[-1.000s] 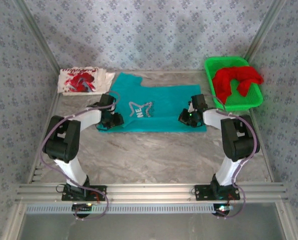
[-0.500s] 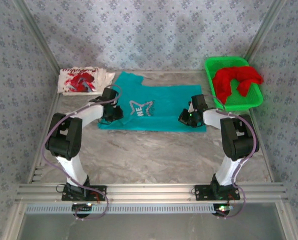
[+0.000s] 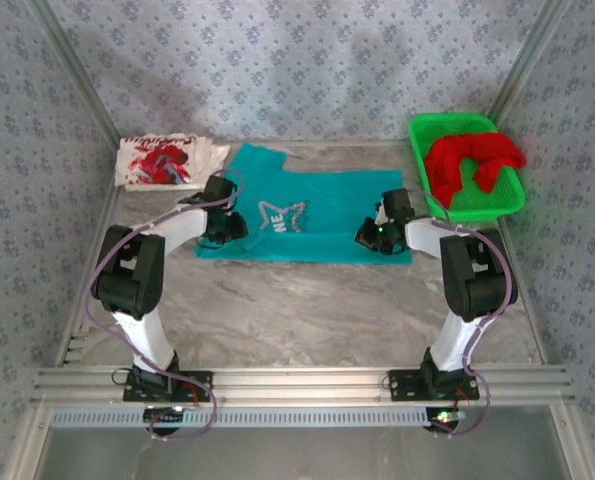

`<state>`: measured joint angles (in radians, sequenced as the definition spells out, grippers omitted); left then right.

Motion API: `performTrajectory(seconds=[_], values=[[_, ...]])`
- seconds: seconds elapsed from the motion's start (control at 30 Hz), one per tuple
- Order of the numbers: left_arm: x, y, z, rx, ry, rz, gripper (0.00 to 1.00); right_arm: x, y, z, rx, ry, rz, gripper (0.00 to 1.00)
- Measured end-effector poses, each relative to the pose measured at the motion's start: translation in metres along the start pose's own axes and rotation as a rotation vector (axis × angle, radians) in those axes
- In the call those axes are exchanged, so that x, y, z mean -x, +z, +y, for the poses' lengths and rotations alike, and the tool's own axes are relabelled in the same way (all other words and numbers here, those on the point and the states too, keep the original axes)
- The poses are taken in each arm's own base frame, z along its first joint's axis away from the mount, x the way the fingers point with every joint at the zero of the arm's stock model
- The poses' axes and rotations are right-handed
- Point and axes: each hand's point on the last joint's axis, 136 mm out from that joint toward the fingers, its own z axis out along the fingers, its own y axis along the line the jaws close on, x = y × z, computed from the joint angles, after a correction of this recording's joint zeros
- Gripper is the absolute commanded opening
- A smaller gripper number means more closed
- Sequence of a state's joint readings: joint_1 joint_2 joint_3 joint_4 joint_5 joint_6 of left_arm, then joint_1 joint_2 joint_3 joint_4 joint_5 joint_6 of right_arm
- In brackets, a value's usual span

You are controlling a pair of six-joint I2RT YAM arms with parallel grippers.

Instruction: Fold and stack the t-shirts

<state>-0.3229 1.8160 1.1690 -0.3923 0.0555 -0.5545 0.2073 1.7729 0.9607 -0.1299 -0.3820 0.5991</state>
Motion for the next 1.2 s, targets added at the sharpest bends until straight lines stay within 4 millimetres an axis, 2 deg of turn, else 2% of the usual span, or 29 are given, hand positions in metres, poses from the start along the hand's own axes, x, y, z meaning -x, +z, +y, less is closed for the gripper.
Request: performTrajectory(seconds=[0.07,0.2,0.37,0.53,0.57,0.6,0.63,0.73,0.83,0.97,1.03,1.2], values=[[-0.001,0.001,0.000,0.001,-0.002,0.002,0.26,0.000,0.000,0.000,0.004,0.003,0.001,0.00],[-0.005,0.009,0.003,0.009,-0.006,0.021,0.21,0.003,-0.001,0.001,0.021,0.014,0.000,0.00],[-0.008,0.017,0.005,0.019,-0.007,0.043,0.00,0.004,-0.002,0.001,0.026,0.022,-0.005,0.00],[0.002,0.013,-0.002,0.004,-0.006,0.020,0.00,0.004,-0.002,0.001,0.029,0.022,-0.002,0.00],[0.003,0.012,-0.003,0.003,-0.005,0.018,0.02,0.004,-0.002,0.002,0.031,0.022,-0.002,0.00],[0.005,0.011,-0.004,0.001,-0.005,0.015,0.11,0.004,-0.002,0.002,0.032,0.022,-0.001,0.00],[0.005,0.011,-0.004,0.000,-0.005,0.013,0.14,0.004,-0.002,0.002,0.032,0.023,-0.001,0.00],[0.006,0.010,-0.005,0.000,-0.004,0.012,0.13,0.004,-0.002,0.002,0.033,0.023,0.000,0.00],[0.006,0.010,-0.004,0.002,-0.003,0.015,0.05,0.004,-0.002,0.002,0.035,0.023,0.000,0.00],[0.005,0.010,-0.005,0.001,-0.004,0.015,0.06,0.003,-0.002,0.003,0.040,0.022,0.002,0.00],[0.005,0.010,-0.006,0.000,-0.001,0.015,0.01,0.003,-0.002,0.003,0.042,0.022,0.002,0.00],[0.006,0.007,-0.011,0.000,0.008,0.016,0.00,0.002,-0.001,0.001,0.041,0.024,0.005,0.00]])
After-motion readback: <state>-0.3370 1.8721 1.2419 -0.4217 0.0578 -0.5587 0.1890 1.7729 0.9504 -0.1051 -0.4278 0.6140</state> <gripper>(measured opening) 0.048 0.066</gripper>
